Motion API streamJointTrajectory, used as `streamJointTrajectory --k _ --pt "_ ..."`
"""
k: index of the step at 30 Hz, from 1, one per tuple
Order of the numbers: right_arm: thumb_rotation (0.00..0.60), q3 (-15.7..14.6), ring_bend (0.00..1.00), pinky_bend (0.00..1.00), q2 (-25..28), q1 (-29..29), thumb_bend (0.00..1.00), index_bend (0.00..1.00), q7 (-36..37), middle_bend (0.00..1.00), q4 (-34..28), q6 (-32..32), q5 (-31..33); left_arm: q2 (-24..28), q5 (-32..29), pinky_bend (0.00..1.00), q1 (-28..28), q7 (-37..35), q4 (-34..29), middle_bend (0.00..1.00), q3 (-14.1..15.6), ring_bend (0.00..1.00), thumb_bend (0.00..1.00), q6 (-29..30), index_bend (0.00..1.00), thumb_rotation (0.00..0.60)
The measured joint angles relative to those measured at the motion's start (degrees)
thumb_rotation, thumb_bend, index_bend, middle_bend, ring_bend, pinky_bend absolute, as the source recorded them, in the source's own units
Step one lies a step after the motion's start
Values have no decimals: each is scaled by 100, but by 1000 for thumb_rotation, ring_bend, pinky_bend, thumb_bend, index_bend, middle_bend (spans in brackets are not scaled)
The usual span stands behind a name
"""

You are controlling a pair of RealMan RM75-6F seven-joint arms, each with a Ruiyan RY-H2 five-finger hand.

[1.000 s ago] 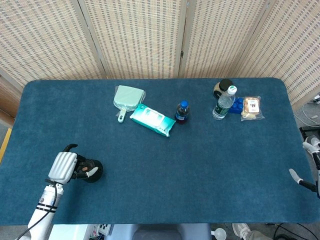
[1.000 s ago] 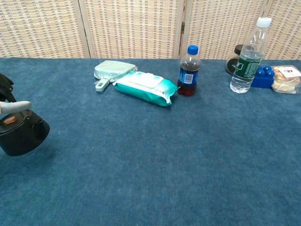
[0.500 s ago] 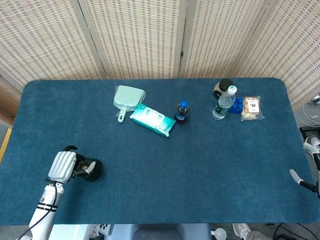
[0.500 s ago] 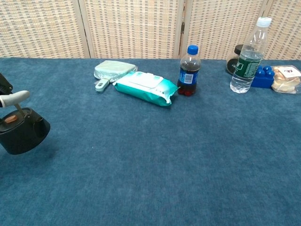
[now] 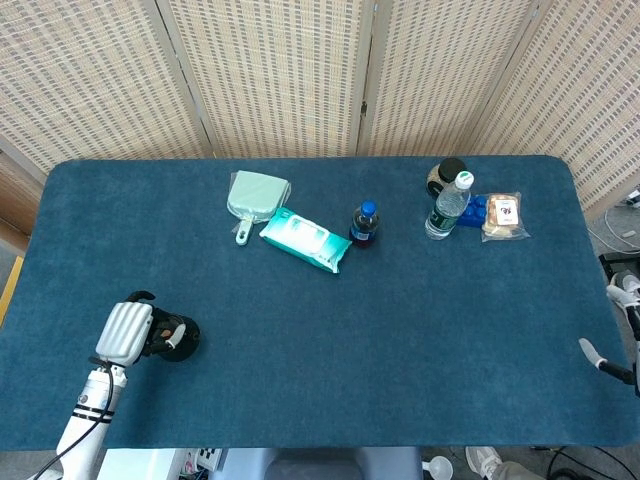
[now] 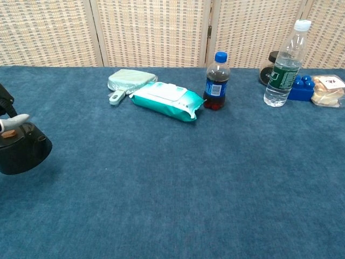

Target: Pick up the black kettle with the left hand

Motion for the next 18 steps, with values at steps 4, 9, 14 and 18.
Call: streamJointTrajectory --k 4,9,14,18 --pt "600 0 138 159 -4 7 203 196 -13 277 -3 -15 6 15 16 272 -6 -1 22 1000 16 888 331 -26 1000 525" --pt "600 1 138 159 0 20 203 196 -33 277 -21 -32 5 7 17 272 -4 -32 49 1000 15 888 331 -25 1000 529" --pt "600 2 138 159 4 35 204 195 -66 277 -43 -50 5 -1 15 272 3 -53 75 1000 22 888 331 -29 1000 529" --pt "600 3 138 159 9 36 204 196 -93 277 -68 -50 8 -7 10 272 5 -75 112 1000 22 888 331 -36 1000 531"
